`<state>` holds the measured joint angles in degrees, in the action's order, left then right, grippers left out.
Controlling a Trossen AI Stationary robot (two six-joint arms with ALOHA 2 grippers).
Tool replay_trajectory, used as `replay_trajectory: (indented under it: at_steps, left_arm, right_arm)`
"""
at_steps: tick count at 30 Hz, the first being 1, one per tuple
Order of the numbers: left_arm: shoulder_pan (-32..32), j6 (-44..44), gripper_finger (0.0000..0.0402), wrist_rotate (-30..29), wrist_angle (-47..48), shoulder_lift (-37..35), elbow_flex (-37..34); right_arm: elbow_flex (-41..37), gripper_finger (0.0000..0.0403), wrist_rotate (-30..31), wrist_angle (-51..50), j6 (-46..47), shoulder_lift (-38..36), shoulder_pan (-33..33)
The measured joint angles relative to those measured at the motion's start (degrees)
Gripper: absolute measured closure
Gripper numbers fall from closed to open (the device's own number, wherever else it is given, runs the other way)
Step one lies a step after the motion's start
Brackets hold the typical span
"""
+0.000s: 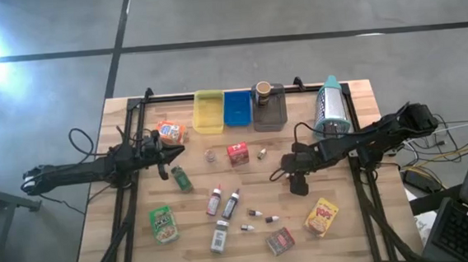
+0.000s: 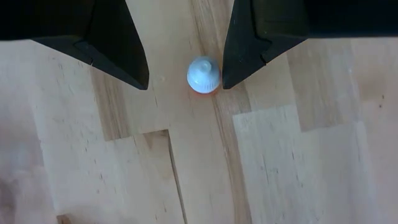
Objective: Pick & Place Kitchen Items
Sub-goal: Put the small orange food coloring bottle into the blue bin
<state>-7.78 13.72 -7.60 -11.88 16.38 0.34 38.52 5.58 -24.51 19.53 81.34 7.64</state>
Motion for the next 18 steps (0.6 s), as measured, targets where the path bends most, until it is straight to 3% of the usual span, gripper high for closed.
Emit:
replay_trajectory:
  at_steps: [7, 18]
  left_arm:
    - [-0.01, 0.00, 0.0371, 0.00, 0.00, 0.00, 0.00]
    - [-0.01, 0.00, 0.0371, 0.00, 0.00, 0.00, 0.00]
  right_arm:
    - [0.04, 0.0225, 0.00, 0.20, -0.02, 0.00, 0.00]
    - [0.04, 0.0304, 0.00, 0.73, -0.20, 0.00, 0.00]
